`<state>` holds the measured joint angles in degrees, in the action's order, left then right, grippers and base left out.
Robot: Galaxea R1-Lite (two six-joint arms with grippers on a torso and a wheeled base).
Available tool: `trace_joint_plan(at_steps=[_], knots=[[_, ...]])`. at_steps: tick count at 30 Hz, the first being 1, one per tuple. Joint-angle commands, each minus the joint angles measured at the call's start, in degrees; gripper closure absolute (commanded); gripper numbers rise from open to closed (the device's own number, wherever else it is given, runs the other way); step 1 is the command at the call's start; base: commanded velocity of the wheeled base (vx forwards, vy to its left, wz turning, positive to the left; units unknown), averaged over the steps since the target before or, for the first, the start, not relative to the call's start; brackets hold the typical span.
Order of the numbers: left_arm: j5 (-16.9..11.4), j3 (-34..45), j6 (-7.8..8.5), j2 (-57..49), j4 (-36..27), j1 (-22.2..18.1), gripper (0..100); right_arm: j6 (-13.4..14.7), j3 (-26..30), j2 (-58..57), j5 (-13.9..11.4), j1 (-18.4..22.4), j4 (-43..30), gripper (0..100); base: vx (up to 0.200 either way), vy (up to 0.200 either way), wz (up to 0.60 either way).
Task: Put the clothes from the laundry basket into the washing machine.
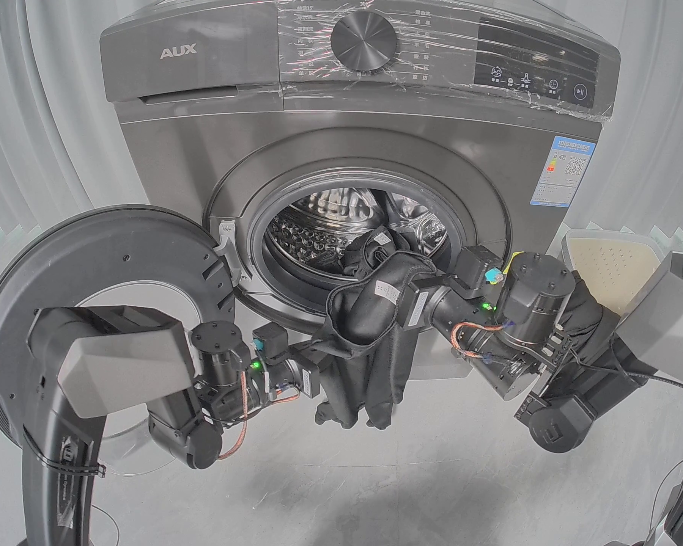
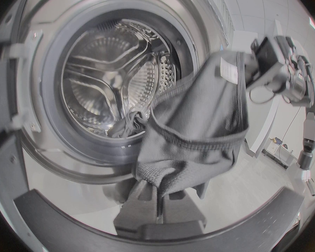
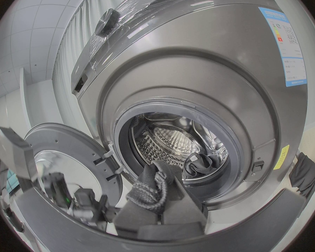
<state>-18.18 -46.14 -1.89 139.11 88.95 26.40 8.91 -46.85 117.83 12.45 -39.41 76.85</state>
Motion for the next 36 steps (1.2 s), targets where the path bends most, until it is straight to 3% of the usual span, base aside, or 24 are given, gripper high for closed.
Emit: trace_joint_plan(at_steps=[1,8,13,17,20,25,36], knots=[[-1.5,7.6,-0.04,-11.9,0.3,-2.6,100,0.0,5.2,-3.3,-1.2,1.6,0.1,100,0.0,0.0,0.0],[-3.8,14.9,-0.22,-22.3,0.3,-4.2,100,0.2,12.0,-7.7,-4.9,1.9,1.3,100,0.0,0.0,0.0],[-4.5,19.5,-0.66,-29.1,0.2,-4.8,100,0.3,18.6,-9.0,-8.1,4.2,7.5,100,0.0,0.0,0.0],[-5.1,19.3,-0.4,-29.9,0.2,-5.0,100,2.3,22.4,-8.8,-9.3,4.7,11.6,100,0.0,0.0,0.0],[-5.1,19.0,-1.19,-30.4,0.1,-5.1,100,2.8,23.7,-9.0,-9.5,4.8,11.7,100,0.0,0.0,0.0],[-4.9,17.4,-1.19,-32.2,0.1,-7.2,100,2.9,24.7,-8.5,-9.3,4.9,11.7,100,0.0,0.0,0.0],[-4.9,19.1,-1.19,-37.1,0.1,-7.4,100,2.2,24.1,-9.6,-8.6,5.2,11.7,100,0.0,0.0,0.0]])
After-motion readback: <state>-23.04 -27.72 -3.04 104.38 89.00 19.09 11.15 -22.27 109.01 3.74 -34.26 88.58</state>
